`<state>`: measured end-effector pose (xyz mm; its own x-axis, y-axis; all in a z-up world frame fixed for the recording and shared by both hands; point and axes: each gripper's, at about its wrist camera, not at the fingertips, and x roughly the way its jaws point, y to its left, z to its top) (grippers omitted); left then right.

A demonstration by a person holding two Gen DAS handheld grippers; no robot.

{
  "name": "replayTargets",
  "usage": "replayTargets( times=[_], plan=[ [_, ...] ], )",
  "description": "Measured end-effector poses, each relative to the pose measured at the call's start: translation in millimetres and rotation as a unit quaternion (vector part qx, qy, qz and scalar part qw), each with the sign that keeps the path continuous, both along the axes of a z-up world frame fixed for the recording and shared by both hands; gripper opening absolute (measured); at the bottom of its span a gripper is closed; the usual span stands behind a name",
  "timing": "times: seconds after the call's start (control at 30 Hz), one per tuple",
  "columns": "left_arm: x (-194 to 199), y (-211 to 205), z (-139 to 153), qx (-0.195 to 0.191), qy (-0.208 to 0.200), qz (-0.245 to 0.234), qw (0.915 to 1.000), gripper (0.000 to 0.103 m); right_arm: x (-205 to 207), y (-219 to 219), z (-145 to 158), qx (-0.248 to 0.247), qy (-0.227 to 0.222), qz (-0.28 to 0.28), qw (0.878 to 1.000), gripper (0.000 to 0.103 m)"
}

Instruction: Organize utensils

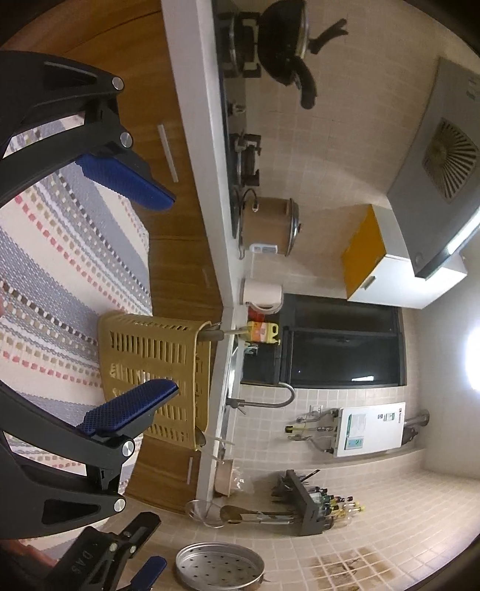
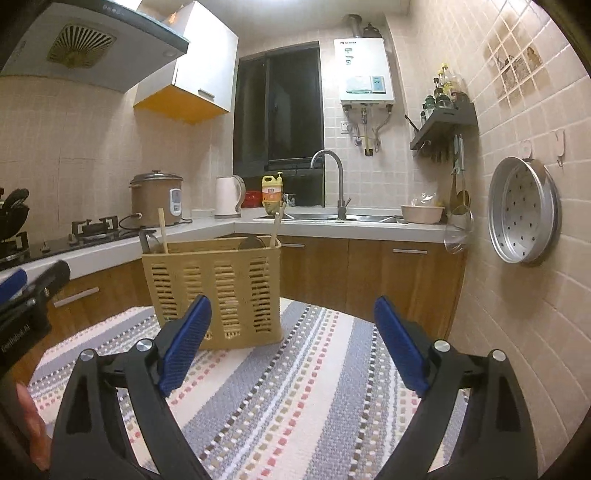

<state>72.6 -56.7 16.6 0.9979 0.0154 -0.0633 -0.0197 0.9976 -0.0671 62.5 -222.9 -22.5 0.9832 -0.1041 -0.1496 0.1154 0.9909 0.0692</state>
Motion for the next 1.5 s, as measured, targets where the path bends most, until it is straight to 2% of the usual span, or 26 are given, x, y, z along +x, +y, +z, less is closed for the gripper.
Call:
replayTargets(
  times=[0.1, 0.23, 0.4, 0.57, 0.77, 1.07, 1.5],
  plan=[
    [-6.4, -4.7, -6.1, 0.016, -0.009, 0.011, 0.9998, 0.092, -2.5, -5.6, -4.6, 0.016, 0.005, 0.012, 1.0, 0.085],
    [-4.5, -10.9, -11.4, 0.048, -0.016, 0.037, 0.998, 0.094, -5.4, -4.8, -5.1, 0.006, -0.003, 0.0, 1.0, 0.085],
    [0.2, -10.0, -15.2, 0.048, 0.008, 0.026, 0.9985, 0.095, -3.8, -5.5, -5.4, 0.008, 0.003, 0.001, 1.0, 0.085],
    [0.7, -14.2, -17.2, 0.059, 0.01, 0.028, 0.9978, 0.095, -3.6, -11.2, -5.1, 0.017, 0.003, -0.005, 1.0, 0.085],
    [4.8, -13.1, -19.3, 0.052, 0.026, 0.018, 0.9982, 0.095, 3.6, -10.8, -8.0, 0.014, 0.019, -0.001, 1.0, 0.086],
    [10.0, -8.3, -20.9, 0.04, 0.04, 0.015, 0.9983, 0.095, 3.6, -7.4, -8.7, 0.006, 0.017, 0.005, 1.0, 0.086],
    [10.6, -8.3, -21.2, 0.042, 0.04, 0.016, 0.9982, 0.095, 2.6, -5.0, -9.5, 0.004, 0.017, 0.007, 1.0, 0.086]
  ],
)
